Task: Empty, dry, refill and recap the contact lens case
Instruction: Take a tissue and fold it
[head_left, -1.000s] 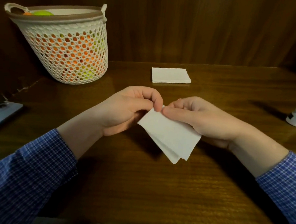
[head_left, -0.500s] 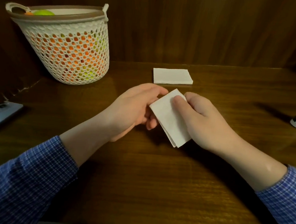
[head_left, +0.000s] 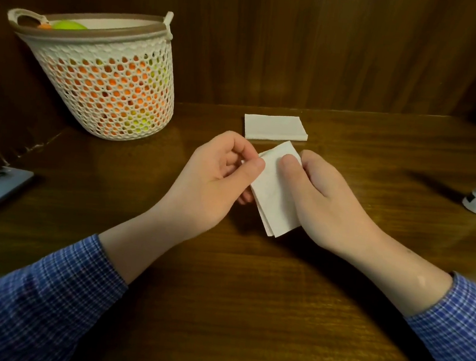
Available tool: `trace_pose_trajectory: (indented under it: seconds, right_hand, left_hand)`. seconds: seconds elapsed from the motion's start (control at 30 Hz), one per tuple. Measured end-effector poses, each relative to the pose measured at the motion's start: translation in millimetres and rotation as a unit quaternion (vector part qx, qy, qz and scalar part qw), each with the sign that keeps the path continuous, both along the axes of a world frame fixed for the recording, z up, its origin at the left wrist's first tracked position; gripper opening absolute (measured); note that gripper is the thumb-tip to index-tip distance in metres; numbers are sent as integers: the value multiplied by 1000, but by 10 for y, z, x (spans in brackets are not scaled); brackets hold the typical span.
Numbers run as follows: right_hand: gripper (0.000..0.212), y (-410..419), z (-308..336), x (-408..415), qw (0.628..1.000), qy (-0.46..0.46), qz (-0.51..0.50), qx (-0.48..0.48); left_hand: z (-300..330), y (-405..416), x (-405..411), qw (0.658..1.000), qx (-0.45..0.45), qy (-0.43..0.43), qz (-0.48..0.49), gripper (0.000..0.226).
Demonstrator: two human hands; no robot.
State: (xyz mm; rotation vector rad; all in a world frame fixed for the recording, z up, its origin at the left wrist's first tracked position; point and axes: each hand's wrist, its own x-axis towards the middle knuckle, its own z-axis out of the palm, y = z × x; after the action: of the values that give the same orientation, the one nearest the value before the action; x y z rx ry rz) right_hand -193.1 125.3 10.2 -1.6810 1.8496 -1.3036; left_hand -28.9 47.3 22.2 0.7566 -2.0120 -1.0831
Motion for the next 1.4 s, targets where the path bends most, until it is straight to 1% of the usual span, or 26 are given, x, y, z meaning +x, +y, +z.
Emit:
trace_pose_trajectory:
  seconds: [0.13,0.3,0.4,0.5,0.6,0.73,0.87,0.93,0.97,1.03,1.1,1.17,1.27,1.33,1.4]
  right_hand:
    - [37,9,-2,-2,1000,1,1,-5]
    - [36,17,-2,6,1000,17,4,-6]
    - [36,18,-7,5,1000,21,5,-10]
    - [36,22,-4,0,1000,22,5,-10]
    - [36,18,-1,2,1000,24,11,-10]
    - [36,12,-9,-6,1000,27,11,-10]
    - [38,14,-17,-15,999,29,10,-13]
    - [34,12,-17,-20,999,38,7,-12]
    - [29,9,-5,-31,999,33,12,-19]
    - [19,-2,39,-84,998,-16,46,-37]
    - [18,-18,107,-161,993,-66,96,-35]
    - [12,-33,167,-219,985,-79,148,-24]
    - [10,-27,213,-268,977,-99,187,-15]
    - [12,-8,233,-285,967,-142,210,2]
    - [18,10,264,-298,952,-191,237,35]
  left_hand:
    - [27,-32,10,999,22,19,20,7]
    - [38,-66,23,999,51,-4,1,10]
    - [38,-51,22,999,42,1,-9,9]
    - [43,-46,24,1000,25,10,-2,13]
    - [47,-35,31,1000,13,14,1,10]
    - [47,-24,28,1000,25,9,-2,5]
    - [56,-28,30,1000,16,-4,14,9]
    - [67,-36,35,1000,21,-10,18,11]
    - [74,-41,39,999,29,-12,17,11]
    - [89,-48,48,998,53,-16,4,14]
    - [103,-45,55,997,78,-22,-13,18]
    - [123,-33,59,994,106,-31,-26,21]
    - [145,-24,53,988,145,-31,-31,24]
    - [154,-21,44,986,165,-23,-23,27]
    - [165,-11,39,983,180,-19,-21,28]
